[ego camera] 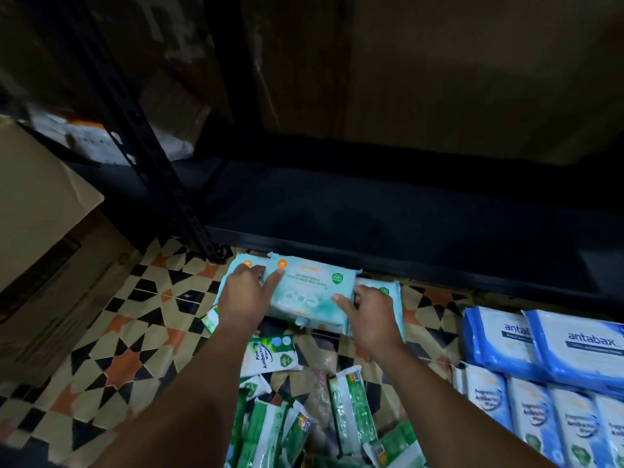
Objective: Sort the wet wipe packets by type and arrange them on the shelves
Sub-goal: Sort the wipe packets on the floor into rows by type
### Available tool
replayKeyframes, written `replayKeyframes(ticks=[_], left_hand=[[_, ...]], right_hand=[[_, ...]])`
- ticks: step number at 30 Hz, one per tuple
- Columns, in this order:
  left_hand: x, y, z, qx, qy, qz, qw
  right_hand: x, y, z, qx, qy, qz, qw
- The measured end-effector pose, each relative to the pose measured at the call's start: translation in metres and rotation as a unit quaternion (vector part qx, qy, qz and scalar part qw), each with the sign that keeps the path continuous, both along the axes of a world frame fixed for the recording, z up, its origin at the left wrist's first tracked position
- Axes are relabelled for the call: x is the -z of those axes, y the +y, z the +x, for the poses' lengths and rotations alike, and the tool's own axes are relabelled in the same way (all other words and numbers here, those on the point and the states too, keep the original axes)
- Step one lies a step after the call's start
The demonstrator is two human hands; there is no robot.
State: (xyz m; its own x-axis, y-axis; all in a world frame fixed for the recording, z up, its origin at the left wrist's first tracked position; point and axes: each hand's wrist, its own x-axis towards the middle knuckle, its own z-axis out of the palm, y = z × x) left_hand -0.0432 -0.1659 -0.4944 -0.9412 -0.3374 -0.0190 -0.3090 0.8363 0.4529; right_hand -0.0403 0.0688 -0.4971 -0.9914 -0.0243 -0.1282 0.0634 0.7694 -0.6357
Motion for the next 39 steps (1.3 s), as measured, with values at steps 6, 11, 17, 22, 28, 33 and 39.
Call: replayKeyframes(ticks=[6,11,17,22,28,33,39], left_hand=[[0.004,-0.046,-0.003,-0.08,-0.089,0.167,0.979],[0.011,-0.048,0.0,-0.021,-0.11,0.307,0.945],[0.006,-0.042,0.0,0.001,-0.085,0.302,0.95],[0.01,-0.049,-0.006,-0.02,-0.086,0.308,0.947],[0.014,-0.072,-0.002,-0.036,-0.095,0.328,0.939],[0.016,-0.085,0.004,-0.063,-0.087,0.355,0.929],[0.009,-0.089,0.004,-0.077,-0.065,0.357,0.929]], right_hand=[[0.015,0.02,0.012,0.168,-0.133,0.016,0.977],[0.019,0.017,0.008,0.209,-0.213,-0.159,0.941],[0.014,0.002,0.008,0.234,-0.229,-0.175,0.929],[0.008,0.0,0.009,0.204,-0.241,-0.167,0.934],[0.001,-0.009,0.008,0.134,-0.249,-0.102,0.954],[0.003,-0.021,0.007,0.091,-0.272,-0.135,0.948],[0.003,-0.017,0.002,0.068,-0.287,-0.213,0.931]])
